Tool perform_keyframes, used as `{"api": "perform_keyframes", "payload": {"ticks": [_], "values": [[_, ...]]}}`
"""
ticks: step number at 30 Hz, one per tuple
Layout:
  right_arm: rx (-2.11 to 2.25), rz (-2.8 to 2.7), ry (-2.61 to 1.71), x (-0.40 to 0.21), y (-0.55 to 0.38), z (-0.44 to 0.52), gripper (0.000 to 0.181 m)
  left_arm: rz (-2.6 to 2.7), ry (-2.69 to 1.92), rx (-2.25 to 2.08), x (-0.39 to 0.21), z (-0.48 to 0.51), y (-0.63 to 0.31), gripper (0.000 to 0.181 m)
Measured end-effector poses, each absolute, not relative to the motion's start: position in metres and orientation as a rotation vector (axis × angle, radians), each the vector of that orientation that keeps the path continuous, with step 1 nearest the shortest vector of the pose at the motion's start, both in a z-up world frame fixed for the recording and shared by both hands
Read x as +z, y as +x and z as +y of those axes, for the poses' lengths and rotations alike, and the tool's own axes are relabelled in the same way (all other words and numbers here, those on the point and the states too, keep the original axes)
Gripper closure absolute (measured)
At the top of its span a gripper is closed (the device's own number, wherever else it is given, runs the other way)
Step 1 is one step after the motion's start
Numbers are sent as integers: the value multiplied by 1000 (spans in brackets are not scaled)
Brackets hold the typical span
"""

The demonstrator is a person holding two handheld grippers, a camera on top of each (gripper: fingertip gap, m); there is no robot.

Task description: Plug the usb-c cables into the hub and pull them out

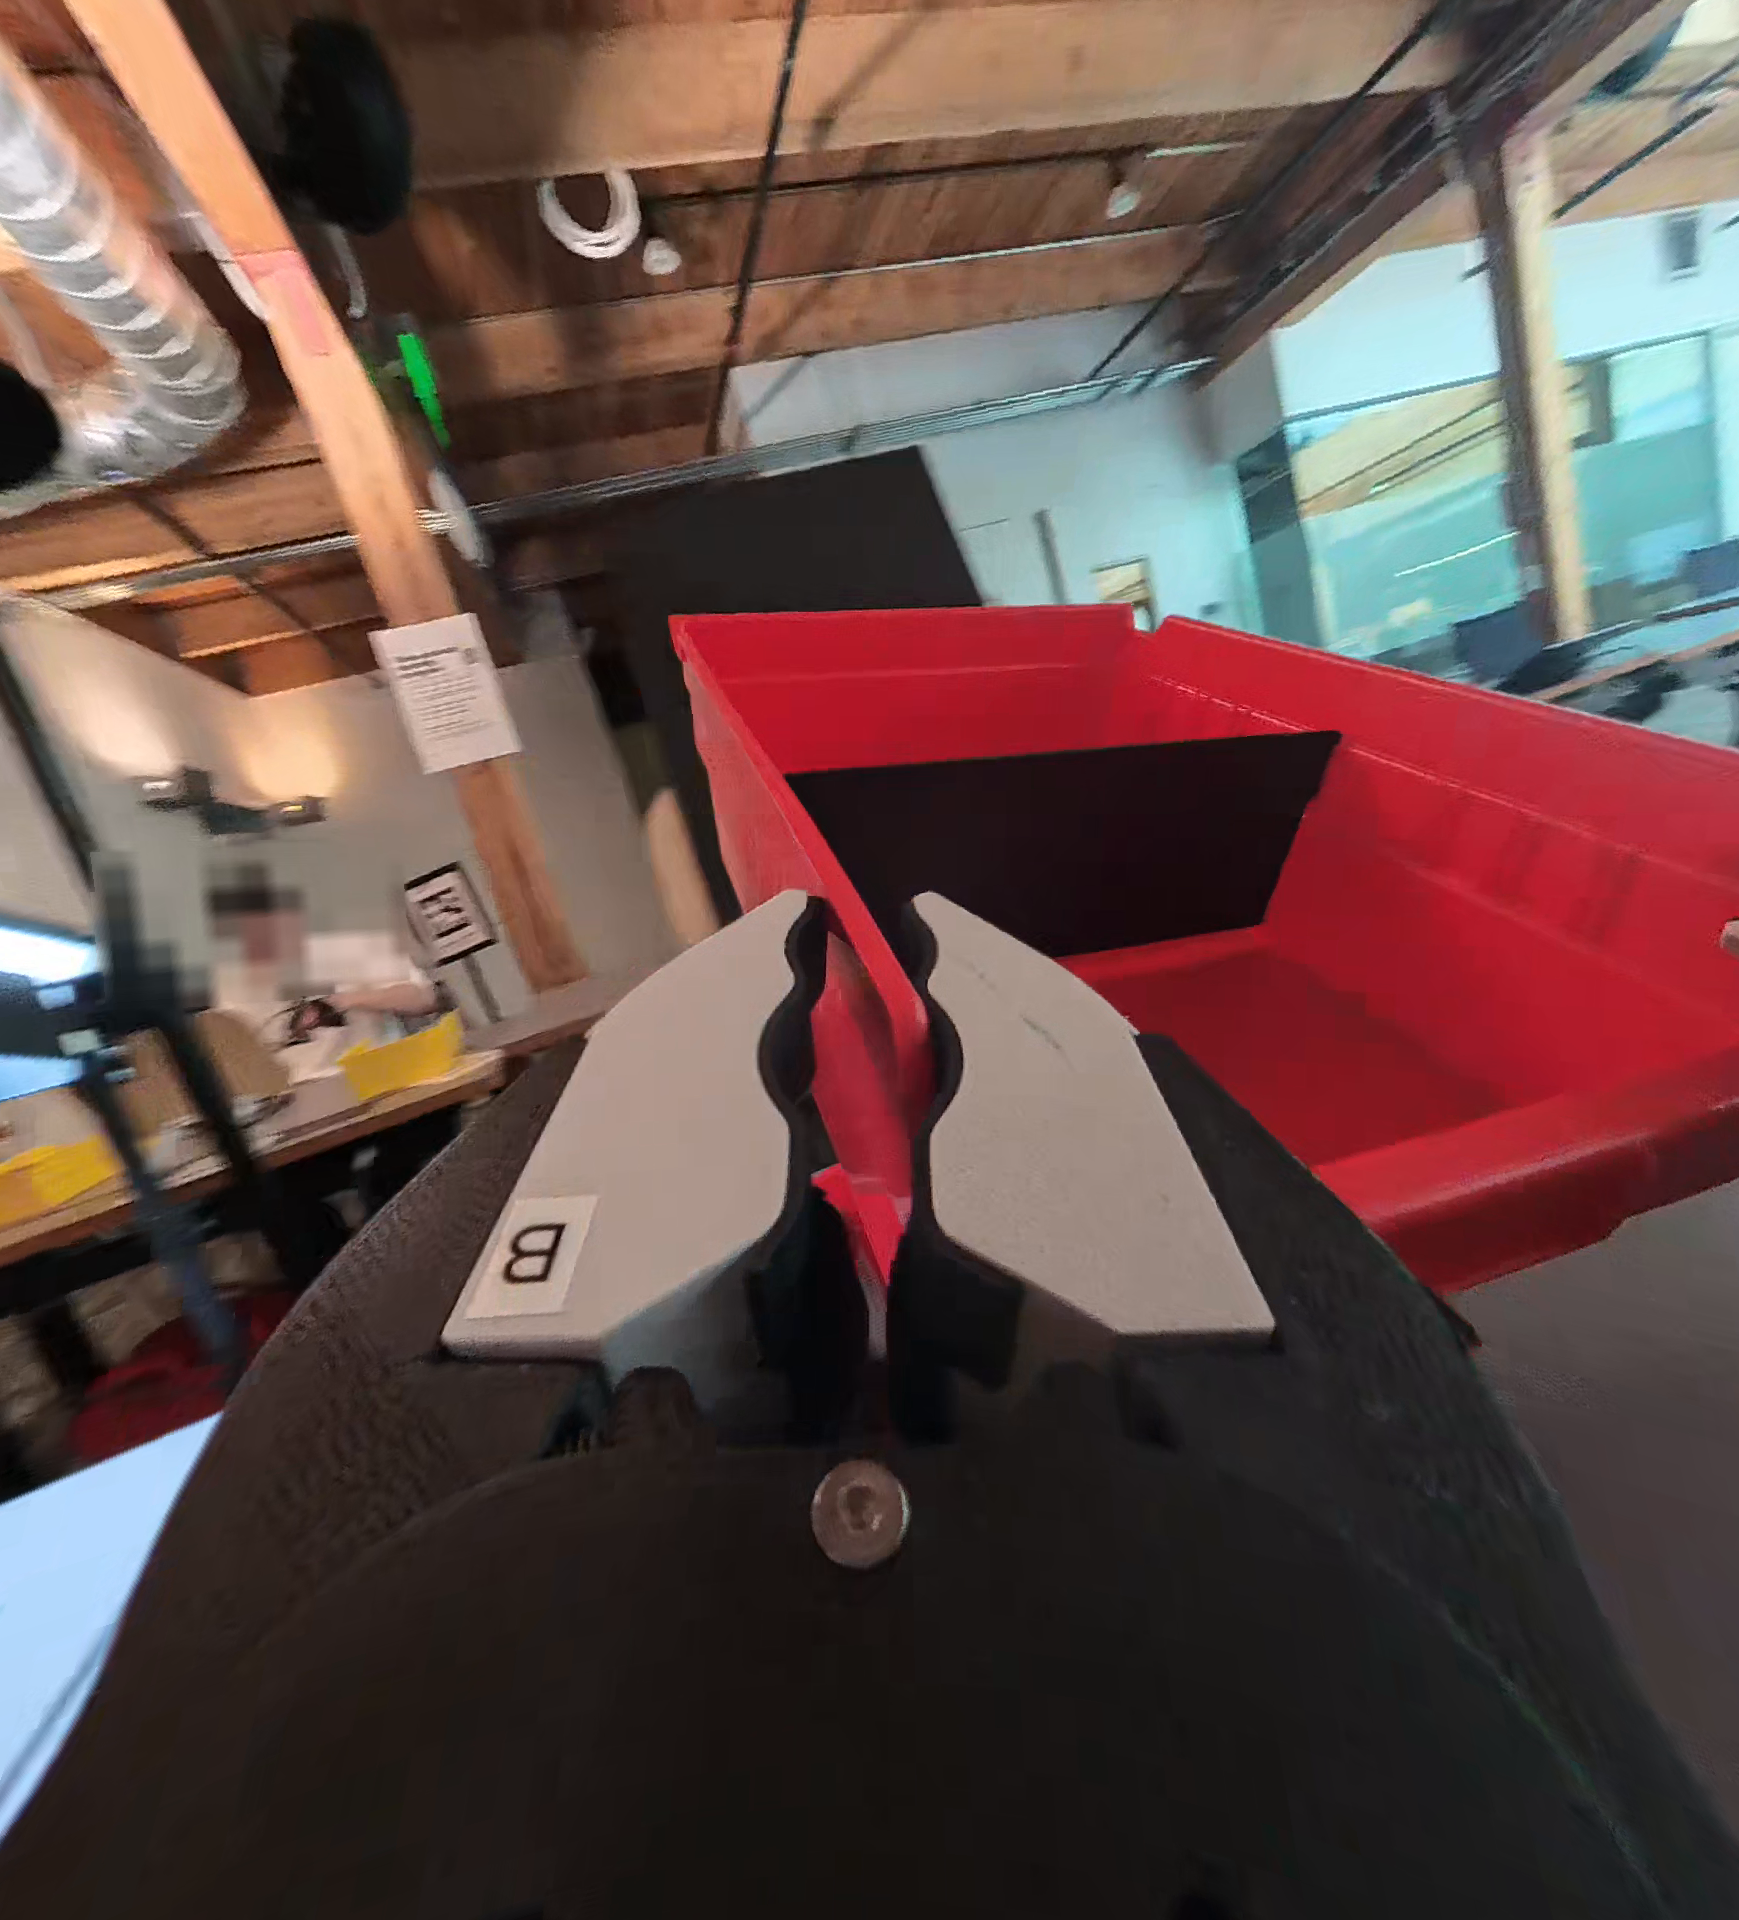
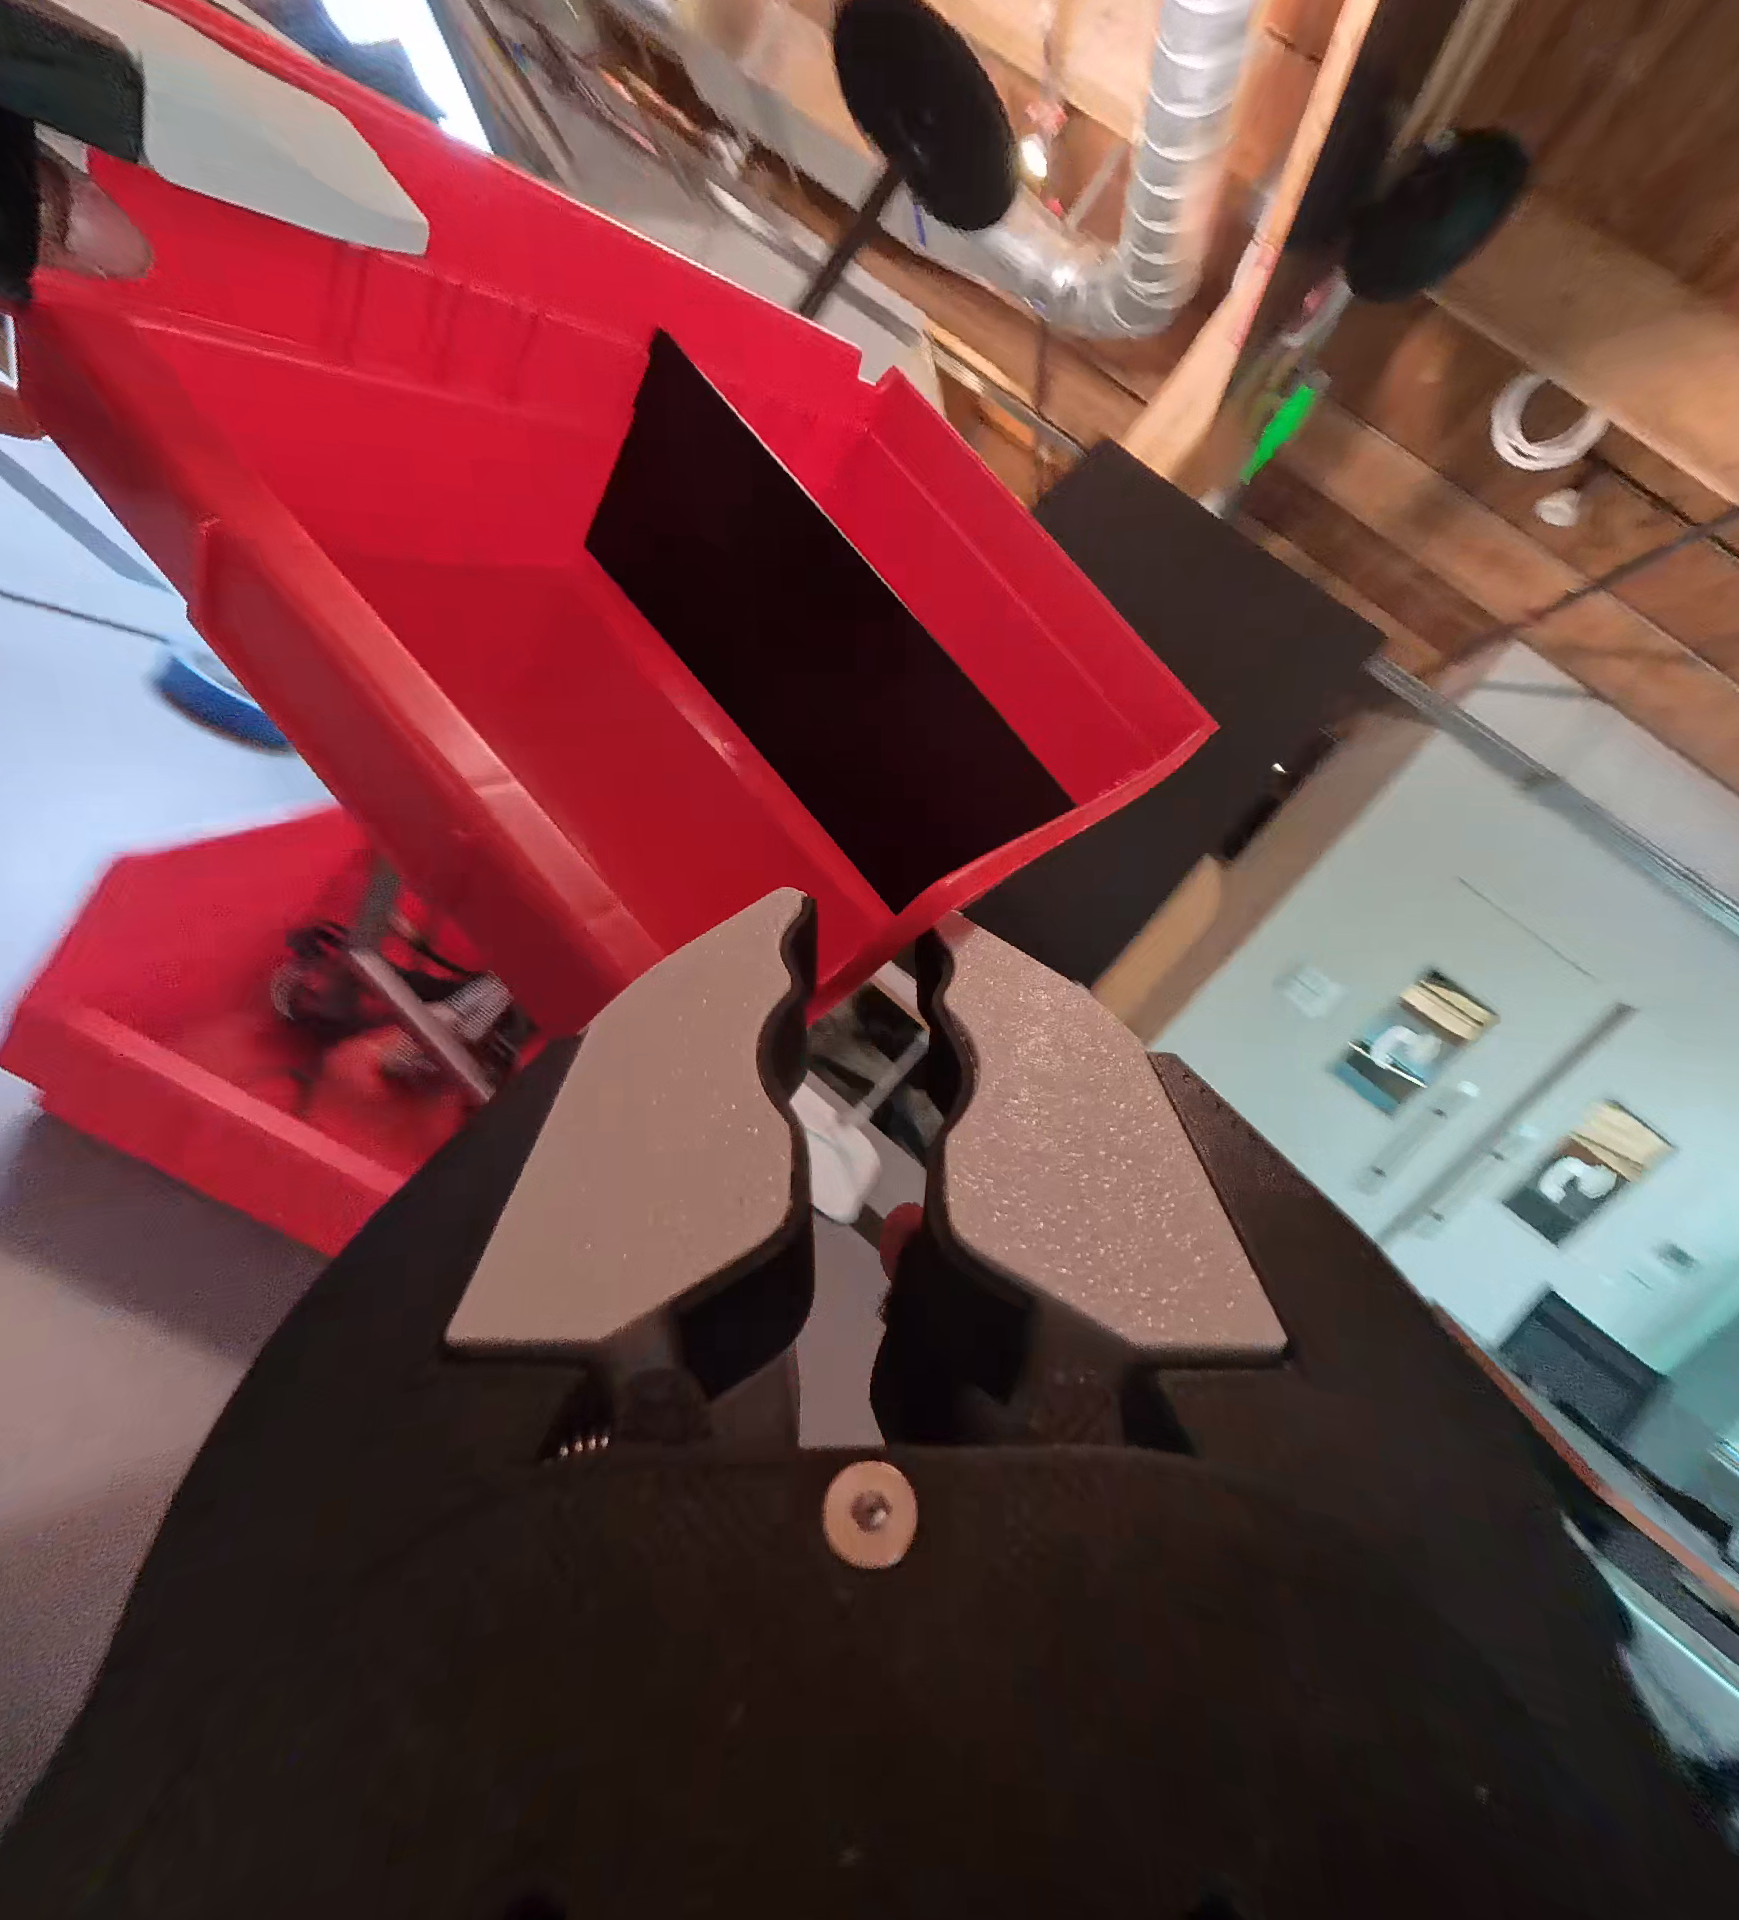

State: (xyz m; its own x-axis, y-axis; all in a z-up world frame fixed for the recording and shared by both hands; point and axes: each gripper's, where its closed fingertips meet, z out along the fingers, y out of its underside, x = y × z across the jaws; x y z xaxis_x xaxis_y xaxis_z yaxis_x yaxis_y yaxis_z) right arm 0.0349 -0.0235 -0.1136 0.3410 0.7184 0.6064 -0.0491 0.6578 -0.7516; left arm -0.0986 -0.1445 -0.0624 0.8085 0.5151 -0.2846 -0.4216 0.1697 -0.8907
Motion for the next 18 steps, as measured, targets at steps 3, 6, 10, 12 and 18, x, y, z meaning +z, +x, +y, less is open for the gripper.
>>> {"api": "perform_keyframes", "payload": {"ticks": [3,6,10,12,18], "values": [[467,-1098,-785,-118,71,25,164,-28,-1267,529,-72,-76,-77,169],[354,-1088,-852,-127,108,70,166,12,-1324,431,-91,-18,-49,166],[227,-1171,-891,-150,142,110,165,-9,-1379,354,-130,34,-21,166],[168,-1232,-885,-161,153,126,165,-41,-1411,283,-152,53,-12,165],[194,-1345,-947,-203,170,162,163,-24,-1614,183,-219,92,11,156]]}}
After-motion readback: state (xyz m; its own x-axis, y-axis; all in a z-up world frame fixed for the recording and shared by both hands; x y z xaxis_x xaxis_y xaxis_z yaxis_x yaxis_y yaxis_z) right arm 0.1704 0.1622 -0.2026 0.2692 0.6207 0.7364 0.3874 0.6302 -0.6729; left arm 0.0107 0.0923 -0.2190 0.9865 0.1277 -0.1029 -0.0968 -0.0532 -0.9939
